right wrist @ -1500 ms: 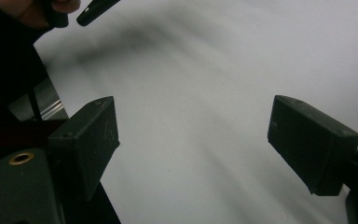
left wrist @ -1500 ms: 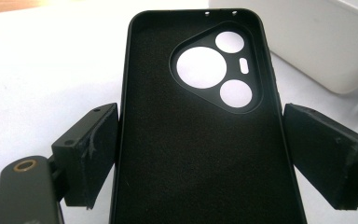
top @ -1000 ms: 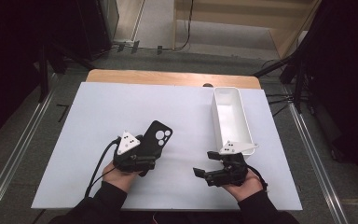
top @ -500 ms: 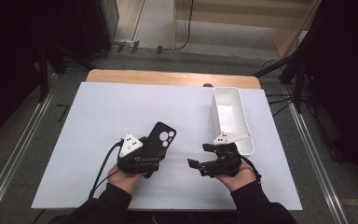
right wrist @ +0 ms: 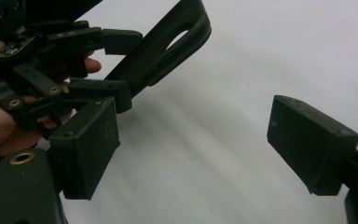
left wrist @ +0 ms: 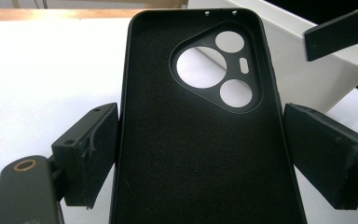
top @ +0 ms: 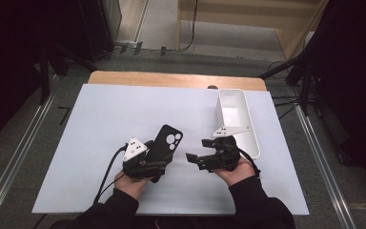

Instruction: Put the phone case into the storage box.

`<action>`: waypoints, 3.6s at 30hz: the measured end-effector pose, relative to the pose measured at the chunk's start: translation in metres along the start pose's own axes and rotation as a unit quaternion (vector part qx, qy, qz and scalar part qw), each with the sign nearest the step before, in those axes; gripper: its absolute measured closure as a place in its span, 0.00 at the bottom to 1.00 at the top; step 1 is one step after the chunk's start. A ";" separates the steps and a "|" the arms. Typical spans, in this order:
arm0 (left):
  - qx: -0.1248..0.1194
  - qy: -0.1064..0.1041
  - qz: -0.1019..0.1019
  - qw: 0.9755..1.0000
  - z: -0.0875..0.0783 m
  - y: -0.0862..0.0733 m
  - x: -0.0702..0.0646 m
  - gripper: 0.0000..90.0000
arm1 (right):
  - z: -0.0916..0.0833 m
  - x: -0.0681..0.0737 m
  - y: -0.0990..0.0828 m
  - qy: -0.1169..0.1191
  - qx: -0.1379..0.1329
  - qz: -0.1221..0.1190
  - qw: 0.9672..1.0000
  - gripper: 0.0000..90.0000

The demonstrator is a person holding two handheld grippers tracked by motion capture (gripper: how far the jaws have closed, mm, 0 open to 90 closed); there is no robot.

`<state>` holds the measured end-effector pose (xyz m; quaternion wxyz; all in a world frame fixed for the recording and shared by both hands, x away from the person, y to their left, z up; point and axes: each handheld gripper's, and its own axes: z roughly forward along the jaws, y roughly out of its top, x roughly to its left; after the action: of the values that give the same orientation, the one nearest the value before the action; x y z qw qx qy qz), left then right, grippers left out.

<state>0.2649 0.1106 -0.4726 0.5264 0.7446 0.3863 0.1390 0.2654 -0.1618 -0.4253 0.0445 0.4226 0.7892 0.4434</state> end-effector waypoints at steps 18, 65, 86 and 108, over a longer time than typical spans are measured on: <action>-0.020 0.010 0.014 1.000 0.003 -0.003 -0.008 0.15 | 0.018 -0.001 0.022 0.005 0.001 0.010 1.000 0.17; -0.026 0.004 0.016 1.000 0.011 -0.010 -0.023 0.15 | 0.043 -0.020 0.039 0.075 0.064 0.146 0.984 0.74; -0.025 0.003 0.027 0.999 0.010 -0.010 -0.025 0.15 | 0.037 -0.020 0.042 0.102 0.073 0.163 0.979 0.81; 0.024 -0.041 0.000 0.999 0.014 -0.007 -0.021 0.11 | 0.030 -0.016 0.046 0.104 0.062 0.149 0.981 0.83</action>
<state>0.2564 0.0873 -0.4800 0.5236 0.7619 0.3681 0.0990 0.3177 -0.1416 -0.4144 -0.1313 0.4890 0.7435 0.4368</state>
